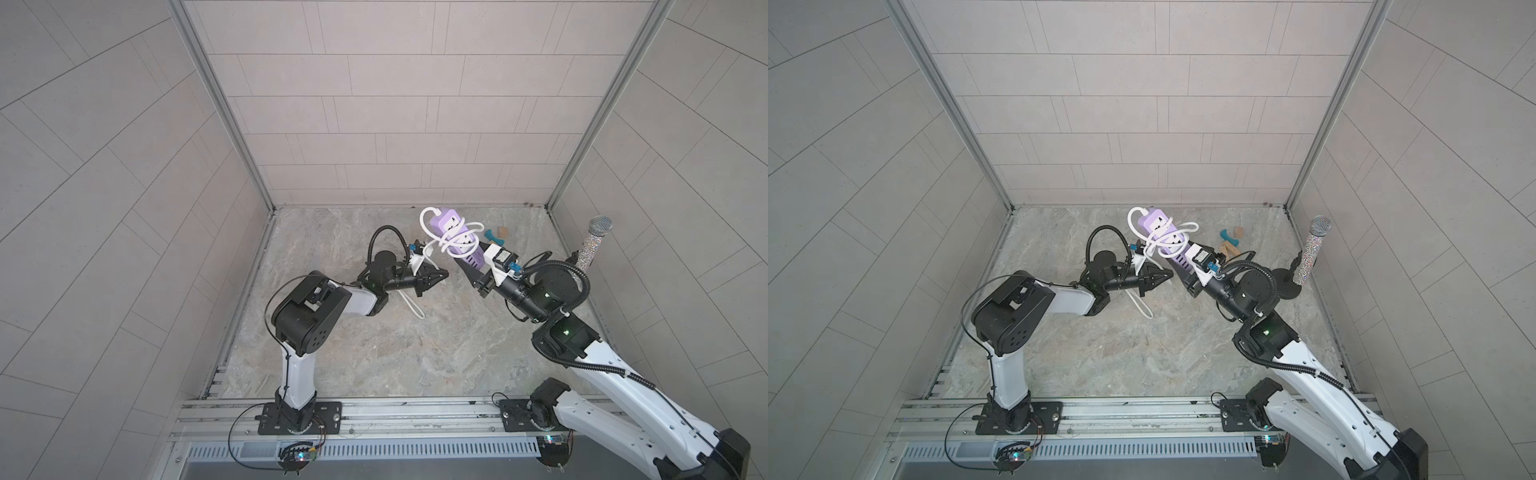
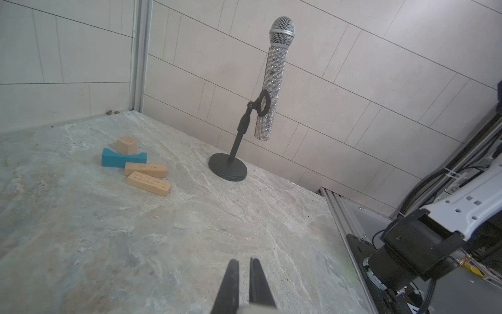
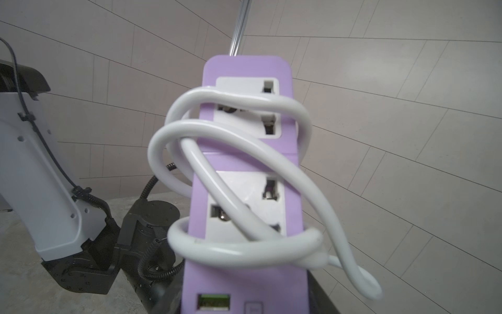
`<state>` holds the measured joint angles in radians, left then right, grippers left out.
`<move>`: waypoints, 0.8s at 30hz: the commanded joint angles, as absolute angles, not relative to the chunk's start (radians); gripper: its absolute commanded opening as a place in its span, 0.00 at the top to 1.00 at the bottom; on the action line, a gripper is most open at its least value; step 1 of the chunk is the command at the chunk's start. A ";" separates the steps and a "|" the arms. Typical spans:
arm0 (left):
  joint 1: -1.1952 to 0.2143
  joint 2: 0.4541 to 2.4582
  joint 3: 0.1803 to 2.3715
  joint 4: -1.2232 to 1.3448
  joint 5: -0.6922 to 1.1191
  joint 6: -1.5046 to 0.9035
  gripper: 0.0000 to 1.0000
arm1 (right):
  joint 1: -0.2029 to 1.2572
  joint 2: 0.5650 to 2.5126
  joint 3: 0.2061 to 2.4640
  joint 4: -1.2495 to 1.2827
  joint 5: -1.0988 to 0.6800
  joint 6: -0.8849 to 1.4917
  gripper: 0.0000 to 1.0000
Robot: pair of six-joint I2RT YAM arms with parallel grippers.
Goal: Wrap the cord around the power strip
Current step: Wrap the power cord around the power strip.
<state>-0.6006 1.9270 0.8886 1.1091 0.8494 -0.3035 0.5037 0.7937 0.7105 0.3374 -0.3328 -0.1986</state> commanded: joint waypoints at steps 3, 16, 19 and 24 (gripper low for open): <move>-0.541 1.800 0.790 1.121 0.720 -0.242 1.00 | 0.399 0.715 0.781 0.286 -0.290 -0.162 1.00; -0.552 1.359 0.782 0.266 0.697 0.331 1.00 | 0.139 0.758 0.896 -0.008 -0.066 -0.130 1.00; -0.579 1.265 0.810 0.089 0.698 0.454 1.00 | 0.120 0.795 0.908 -0.045 -0.043 -0.158 1.00; -0.631 1.155 0.908 -0.119 0.641 0.599 1.00 | 0.120 0.866 0.940 -0.162 0.000 -0.277 1.00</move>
<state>-0.6239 1.2160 0.8486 0.0910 0.6659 0.4351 0.1532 0.8566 0.8978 -0.1520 -0.1768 -0.1986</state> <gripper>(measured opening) 0.085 0.515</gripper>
